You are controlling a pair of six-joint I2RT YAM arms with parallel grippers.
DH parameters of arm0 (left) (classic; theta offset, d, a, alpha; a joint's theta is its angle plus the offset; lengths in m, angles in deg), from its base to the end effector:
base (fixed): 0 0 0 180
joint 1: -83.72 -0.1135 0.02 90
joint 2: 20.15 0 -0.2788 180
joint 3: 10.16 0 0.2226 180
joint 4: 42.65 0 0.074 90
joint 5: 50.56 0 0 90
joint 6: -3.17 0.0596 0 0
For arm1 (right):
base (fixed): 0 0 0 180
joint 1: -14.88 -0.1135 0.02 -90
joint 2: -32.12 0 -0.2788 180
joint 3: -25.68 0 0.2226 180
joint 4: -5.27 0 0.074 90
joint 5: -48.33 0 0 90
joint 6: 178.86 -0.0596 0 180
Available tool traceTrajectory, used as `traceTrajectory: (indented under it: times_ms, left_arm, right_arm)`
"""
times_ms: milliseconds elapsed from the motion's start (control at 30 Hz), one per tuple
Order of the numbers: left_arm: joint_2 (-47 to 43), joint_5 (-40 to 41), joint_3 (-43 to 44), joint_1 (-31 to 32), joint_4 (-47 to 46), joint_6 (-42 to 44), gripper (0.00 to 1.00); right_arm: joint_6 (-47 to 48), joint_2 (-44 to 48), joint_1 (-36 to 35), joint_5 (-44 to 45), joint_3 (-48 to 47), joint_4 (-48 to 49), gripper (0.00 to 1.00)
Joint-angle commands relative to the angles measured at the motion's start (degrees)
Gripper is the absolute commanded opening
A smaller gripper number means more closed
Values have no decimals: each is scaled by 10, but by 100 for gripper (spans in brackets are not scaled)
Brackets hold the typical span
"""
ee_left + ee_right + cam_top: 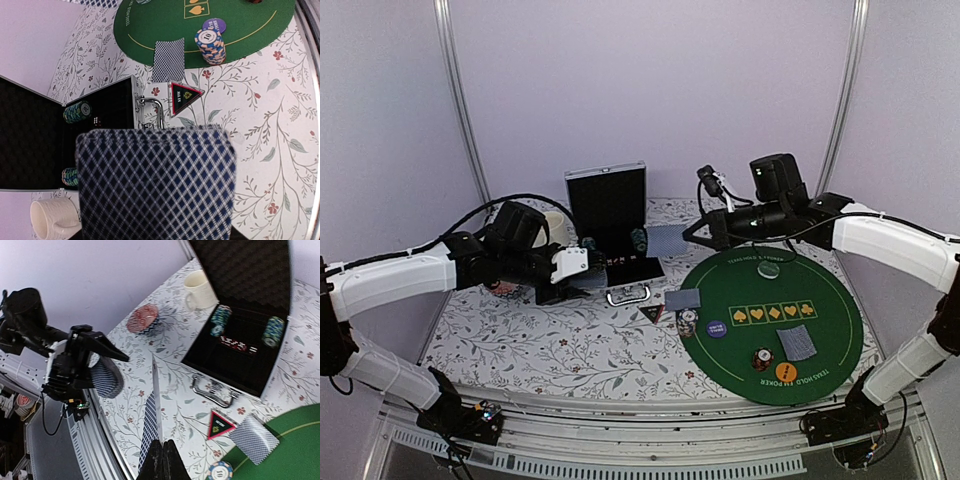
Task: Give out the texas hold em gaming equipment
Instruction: Distribute the poker card in the small blind area.
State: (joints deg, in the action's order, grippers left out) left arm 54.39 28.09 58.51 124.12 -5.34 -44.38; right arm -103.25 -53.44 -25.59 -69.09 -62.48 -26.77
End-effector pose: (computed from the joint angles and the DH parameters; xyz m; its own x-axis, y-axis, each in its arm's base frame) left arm 0.1932 -0.1798 0.2688 0.1181 0.7684 -0.6290 0.9012 0.1830 0.3928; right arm 0.2342 0.2359 0.3392 -0.5812 -0.2059 -0.7873 -0.7607 0.4812 0.4357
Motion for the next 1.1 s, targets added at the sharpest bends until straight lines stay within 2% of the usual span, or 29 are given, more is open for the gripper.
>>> traceTrajectory:
  times_ms: [0,167,533,800,1067]
  left_arm:
    - [-8,-8,0,7,-13,3,49]
    - [-8,-7,0,7,-13,4,49]
    - [-7,-3,-3,7,-13,4,49]
    - [-6,-1,-3,7,-13,4,49]
    - [-5,-1,-4,7,-13,5,49]
  right_arm:
    - [-26,23,71,22,28,-39,2]
    - [-7,-32,117,-16,52,-50,2]
    - [18,-214,133,-106,-13,-50,2]
    - [28,-272,133,-109,-32,-47,2]
    - [32,-291,134,-106,-34,-47,2]
